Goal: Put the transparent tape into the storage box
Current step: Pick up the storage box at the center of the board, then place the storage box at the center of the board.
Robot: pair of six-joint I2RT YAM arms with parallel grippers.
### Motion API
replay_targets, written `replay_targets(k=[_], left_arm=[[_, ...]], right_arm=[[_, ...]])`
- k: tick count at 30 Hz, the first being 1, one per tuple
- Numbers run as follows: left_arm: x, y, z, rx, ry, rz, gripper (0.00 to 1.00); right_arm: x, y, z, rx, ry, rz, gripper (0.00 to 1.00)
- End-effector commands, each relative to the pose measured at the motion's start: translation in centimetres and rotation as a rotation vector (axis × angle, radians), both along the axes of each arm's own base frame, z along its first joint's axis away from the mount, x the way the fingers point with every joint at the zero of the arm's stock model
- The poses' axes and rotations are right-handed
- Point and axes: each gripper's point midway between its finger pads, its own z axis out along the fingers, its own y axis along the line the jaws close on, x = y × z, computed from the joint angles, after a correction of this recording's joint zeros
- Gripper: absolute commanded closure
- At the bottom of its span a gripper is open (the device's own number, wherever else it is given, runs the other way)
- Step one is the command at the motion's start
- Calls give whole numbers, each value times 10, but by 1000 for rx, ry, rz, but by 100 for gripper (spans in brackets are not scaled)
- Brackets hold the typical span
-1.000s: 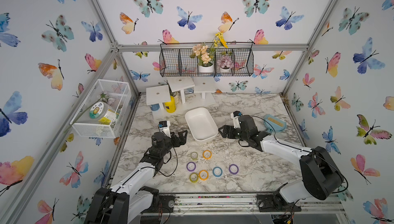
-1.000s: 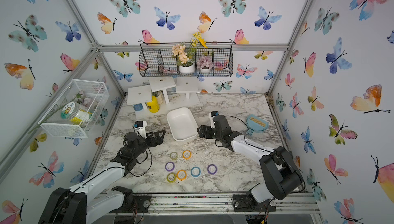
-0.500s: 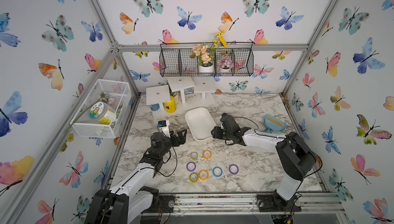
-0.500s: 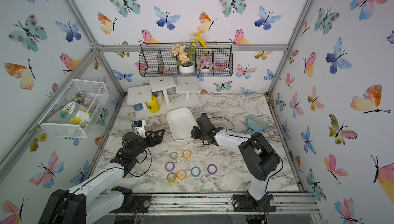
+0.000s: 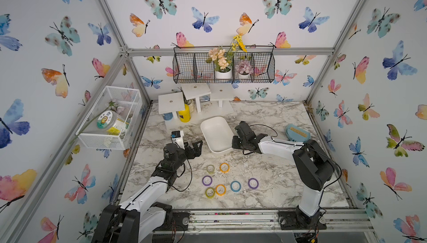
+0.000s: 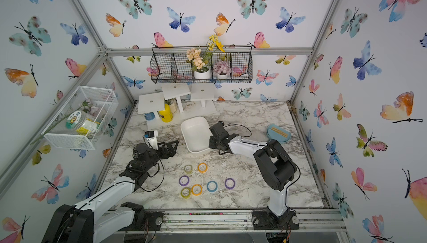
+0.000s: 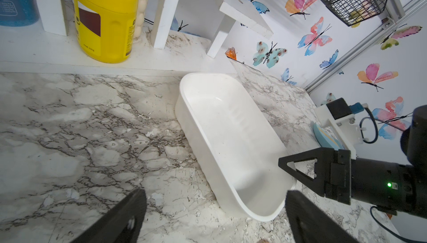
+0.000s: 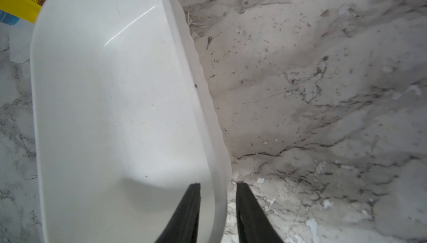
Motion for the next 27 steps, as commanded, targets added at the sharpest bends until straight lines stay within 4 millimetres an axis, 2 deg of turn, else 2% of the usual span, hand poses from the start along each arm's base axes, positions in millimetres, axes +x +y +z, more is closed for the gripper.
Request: replay_targets(k=[1, 10, 19, 22, 27], left_arm=[[-1, -4, 3, -1, -12, -22, 1], [-1, -5, 3, -4, -7, -30, 1], [-1, -9, 2, -9, -5, -50, 1], [-1, -10, 0, -11, 0, -61, 1], [0, -16, -3, -18, 12, -92, 1]], right_arm=[[6, -12, -2, -66, -5, 7, 75], [12, -22, 2, -150, -36, 160, 90], [32, -50, 24, -224, -146, 413, 93], [31, -59, 23, -283, -178, 516, 93], [29, -58, 18, -314, -171, 640, 93]])
